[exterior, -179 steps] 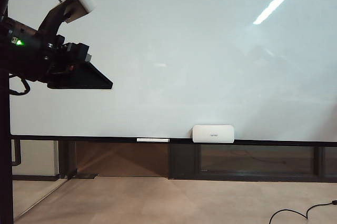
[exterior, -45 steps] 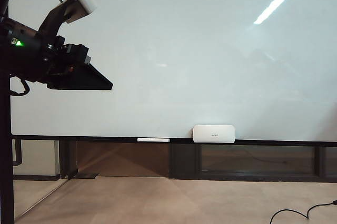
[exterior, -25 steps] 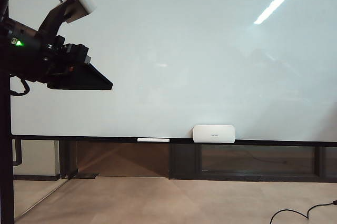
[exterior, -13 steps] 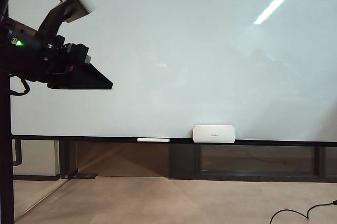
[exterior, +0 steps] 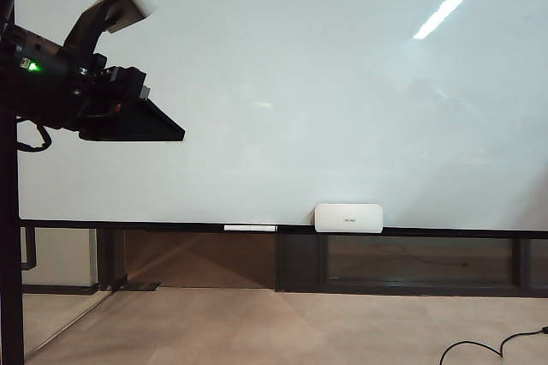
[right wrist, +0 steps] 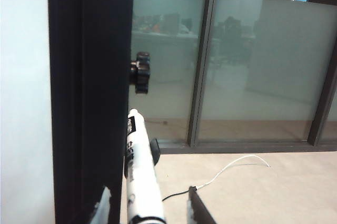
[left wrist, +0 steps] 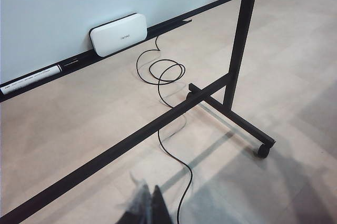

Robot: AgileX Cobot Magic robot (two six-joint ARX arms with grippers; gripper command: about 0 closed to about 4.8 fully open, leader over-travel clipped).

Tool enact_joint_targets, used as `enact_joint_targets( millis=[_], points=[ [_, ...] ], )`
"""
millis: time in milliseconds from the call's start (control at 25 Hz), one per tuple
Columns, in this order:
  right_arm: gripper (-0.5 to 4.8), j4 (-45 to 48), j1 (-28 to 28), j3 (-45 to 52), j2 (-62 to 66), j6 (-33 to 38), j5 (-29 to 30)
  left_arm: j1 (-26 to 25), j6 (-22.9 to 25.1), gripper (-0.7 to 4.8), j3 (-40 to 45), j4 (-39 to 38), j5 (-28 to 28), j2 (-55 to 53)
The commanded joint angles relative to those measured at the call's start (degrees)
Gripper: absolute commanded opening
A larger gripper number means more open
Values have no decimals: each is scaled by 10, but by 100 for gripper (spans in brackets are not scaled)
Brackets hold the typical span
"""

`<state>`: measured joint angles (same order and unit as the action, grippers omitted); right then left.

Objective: Reach to the right to find the marker pen, pick it up, and write the number 12 on the whiteboard.

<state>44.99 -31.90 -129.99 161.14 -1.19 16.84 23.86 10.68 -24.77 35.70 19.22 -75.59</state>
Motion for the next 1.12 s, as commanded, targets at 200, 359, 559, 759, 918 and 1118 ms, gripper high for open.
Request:
enact_joint_targets(
  millis=[200,359,559,759,918,1118],
  points=[
    [177,-7,0,-5,-3,-2,-1,0,-2,-5,-2,8,1,2],
    [176,-12,0,-5,-3,-4,-2,0,-2,-5,-2,8,1,2],
    [160,-13,0,-5,-3,-6,-2,0,-2,-5,-2,8,1,2],
    [102,-15,-1,-5,-2,-6,-2,1,-2,-5,-2,8,1,2],
    [70,-18,-1,-10,2,-6,-2,1,-2,-5,-2,8,1,2],
    [11,-24,-1,-12,6,-5,-2,1,-2,-5,-2,8,1,2]
  ],
)
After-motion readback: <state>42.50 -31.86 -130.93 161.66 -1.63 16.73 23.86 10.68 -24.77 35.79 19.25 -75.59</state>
